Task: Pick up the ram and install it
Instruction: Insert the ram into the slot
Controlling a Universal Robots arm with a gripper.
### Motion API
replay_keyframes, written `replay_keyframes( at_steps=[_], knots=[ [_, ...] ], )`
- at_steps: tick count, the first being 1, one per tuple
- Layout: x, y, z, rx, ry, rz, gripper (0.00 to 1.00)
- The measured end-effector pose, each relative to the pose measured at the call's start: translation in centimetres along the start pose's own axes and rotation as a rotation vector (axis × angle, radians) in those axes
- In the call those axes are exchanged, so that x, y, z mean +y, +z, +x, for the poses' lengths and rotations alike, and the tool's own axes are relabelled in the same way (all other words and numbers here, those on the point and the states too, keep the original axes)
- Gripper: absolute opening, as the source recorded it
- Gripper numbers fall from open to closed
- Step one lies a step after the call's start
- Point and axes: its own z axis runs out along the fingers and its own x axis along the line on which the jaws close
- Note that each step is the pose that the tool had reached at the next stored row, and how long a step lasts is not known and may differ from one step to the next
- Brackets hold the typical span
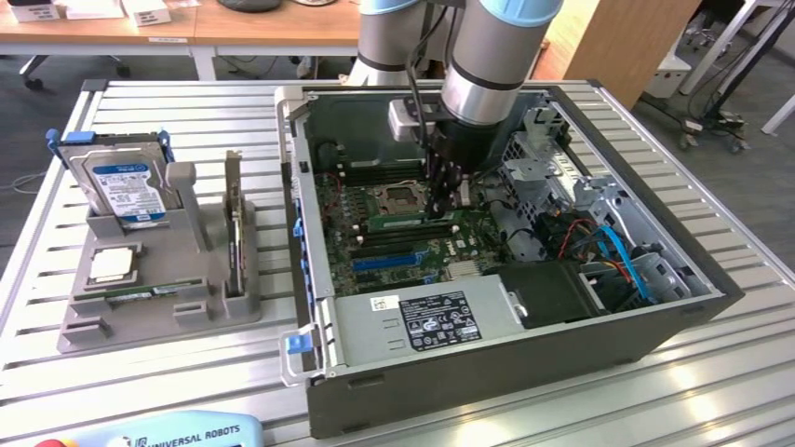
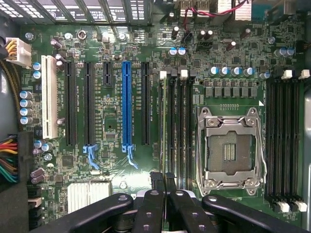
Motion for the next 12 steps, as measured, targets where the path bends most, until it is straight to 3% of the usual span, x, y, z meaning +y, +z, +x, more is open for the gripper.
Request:
replay_keyframes(
  at_steps=[12],
  knots=[
    [0.18,0.12,-0.01,0.0013,-0.009,-0.0001,0.11]
  ],
)
